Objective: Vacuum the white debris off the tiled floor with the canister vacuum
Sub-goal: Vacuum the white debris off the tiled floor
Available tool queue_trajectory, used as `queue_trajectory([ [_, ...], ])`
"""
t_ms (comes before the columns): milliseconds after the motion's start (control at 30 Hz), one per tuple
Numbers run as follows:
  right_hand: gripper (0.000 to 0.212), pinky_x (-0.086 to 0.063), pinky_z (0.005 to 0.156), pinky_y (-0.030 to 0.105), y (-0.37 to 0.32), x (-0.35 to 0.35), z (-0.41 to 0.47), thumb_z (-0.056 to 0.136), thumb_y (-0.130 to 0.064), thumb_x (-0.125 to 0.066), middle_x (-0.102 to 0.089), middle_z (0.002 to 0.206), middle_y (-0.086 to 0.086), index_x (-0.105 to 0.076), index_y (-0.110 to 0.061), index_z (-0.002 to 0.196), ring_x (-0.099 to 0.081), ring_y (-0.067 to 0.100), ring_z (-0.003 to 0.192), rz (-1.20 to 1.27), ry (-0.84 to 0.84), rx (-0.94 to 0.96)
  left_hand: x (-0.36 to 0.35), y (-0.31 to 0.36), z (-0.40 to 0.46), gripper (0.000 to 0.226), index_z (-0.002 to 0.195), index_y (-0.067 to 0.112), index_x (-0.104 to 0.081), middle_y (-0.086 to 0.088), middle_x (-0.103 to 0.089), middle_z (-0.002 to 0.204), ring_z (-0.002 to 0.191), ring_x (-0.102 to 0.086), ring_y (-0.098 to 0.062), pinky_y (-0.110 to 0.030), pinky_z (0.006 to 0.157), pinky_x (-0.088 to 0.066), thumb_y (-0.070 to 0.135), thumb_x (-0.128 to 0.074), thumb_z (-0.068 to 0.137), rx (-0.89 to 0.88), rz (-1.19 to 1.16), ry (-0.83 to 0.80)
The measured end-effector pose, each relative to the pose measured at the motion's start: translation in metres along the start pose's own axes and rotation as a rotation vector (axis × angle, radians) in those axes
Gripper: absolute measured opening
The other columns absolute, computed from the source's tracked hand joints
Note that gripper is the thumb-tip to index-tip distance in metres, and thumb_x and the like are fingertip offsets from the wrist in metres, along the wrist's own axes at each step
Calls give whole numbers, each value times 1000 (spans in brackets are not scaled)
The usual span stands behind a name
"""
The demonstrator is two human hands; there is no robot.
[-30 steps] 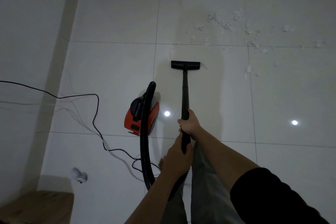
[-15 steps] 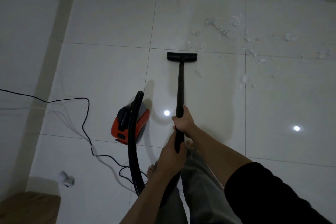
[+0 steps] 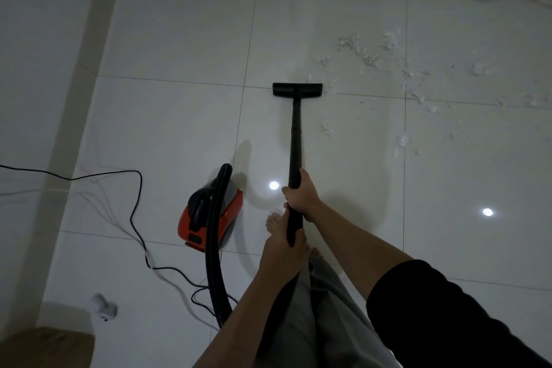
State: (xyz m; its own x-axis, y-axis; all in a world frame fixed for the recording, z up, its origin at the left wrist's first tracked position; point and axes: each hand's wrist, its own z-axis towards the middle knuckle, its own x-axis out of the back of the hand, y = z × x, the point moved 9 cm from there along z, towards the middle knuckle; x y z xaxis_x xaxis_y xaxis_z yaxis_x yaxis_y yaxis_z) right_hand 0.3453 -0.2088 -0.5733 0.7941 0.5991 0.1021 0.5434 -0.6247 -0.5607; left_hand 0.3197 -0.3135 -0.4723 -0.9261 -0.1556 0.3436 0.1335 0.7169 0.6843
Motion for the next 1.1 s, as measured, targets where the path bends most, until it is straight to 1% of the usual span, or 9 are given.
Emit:
queue_trajectory([
  [100, 81, -50, 49, 25, -10, -1, 9, 94, -2, -55, -50, 106, 9, -10, -21, 158, -55, 17, 57, 11, 5, -4, 8, 9, 11, 45, 142, 22, -34, 29, -51, 91, 75, -53, 22, -1, 67, -43, 17, -42, 98, -24, 34, -4],
  [233, 76, -50, 48, 22, -31, -2, 24, 93, -2, -56, -48, 106, 9, -17, -21, 155, -54, 17, 61, 12, 20, -7, 24, 21, 31, 43, 140, 21, -37, 30, -49, 94, 78, -52, 21, -1, 70, -42, 19, -43, 98, -37, 75, -4],
  [300, 71, -51, 49, 22, -43, -3, 33, 93, -3, -58, -48, 105, 10, -22, -19, 152, -54, 17, 62, 11, 28, -6, 33, 26, 42, 43, 140, 22, -38, 25, -55, 102, 88, -56, 12, -10, 82, -47, 21, -43, 98, -40, 85, 11],
  [333, 70, -51, 49, 22, -49, -4, 37, 92, -3, -58, -48, 106, 10, -23, -18, 151, -54, 17, 62, 9, 32, -7, 37, 28, 48, 44, 141, 22, -38, 18, -58, 109, 95, -58, 5, -20, 89, -50, 23, -43, 97, -43, 87, 18],
  [400, 69, -50, 48, 21, -59, -4, 45, 92, -4, -58, -48, 107, 10, -24, -18, 151, -54, 18, 63, 10, 39, -11, 42, 32, 60, 47, 142, 23, -37, 12, -60, 114, 98, -61, -4, -35, 91, -52, 27, -42, 96, -41, 79, 5],
  [600, 65, -50, 46, 21, -92, 3, 73, 91, -4, -59, -49, 100, 9, -29, -16, 147, -55, 19, 61, 18, 65, -12, 54, 55, 94, 50, 146, 28, -29, 11, -55, 128, 112, -56, -5, -29, 98, -47, 31, -40, 98, -46, 74, -63],
  [700, 66, -49, 44, 19, -109, 9, 87, 92, -4, -59, -50, 99, 8, -26, -15, 149, -56, 18, 59, 8, 66, -14, 60, 70, 112, 51, 145, 30, -30, 2, -62, 121, 101, -63, -16, -39, 90, -54, 41, -38, 95, -48, 74, -74],
  [800, 73, -47, 41, 16, -128, 16, 99, 94, -5, -57, -50, 109, 9, -17, -19, 154, -56, 17, 60, 15, 61, -16, 65, 84, 132, 48, 143, 27, -33, -9, -64, 114, 98, -64, -28, -45, 86, -54, 38, -40, 96, -38, 83, -69],
  [1100, 79, -50, 47, 22, -194, 47, 144, 93, -4, -58, -53, 107, 10, -14, -24, 155, -57, 18, 65, 76, 36, -29, 69, 145, 193, 51, 146, 30, -26, 1, -61, 123, 104, -62, -18, -42, 95, -51, 36, -40, 97, 19, 105, -91],
])
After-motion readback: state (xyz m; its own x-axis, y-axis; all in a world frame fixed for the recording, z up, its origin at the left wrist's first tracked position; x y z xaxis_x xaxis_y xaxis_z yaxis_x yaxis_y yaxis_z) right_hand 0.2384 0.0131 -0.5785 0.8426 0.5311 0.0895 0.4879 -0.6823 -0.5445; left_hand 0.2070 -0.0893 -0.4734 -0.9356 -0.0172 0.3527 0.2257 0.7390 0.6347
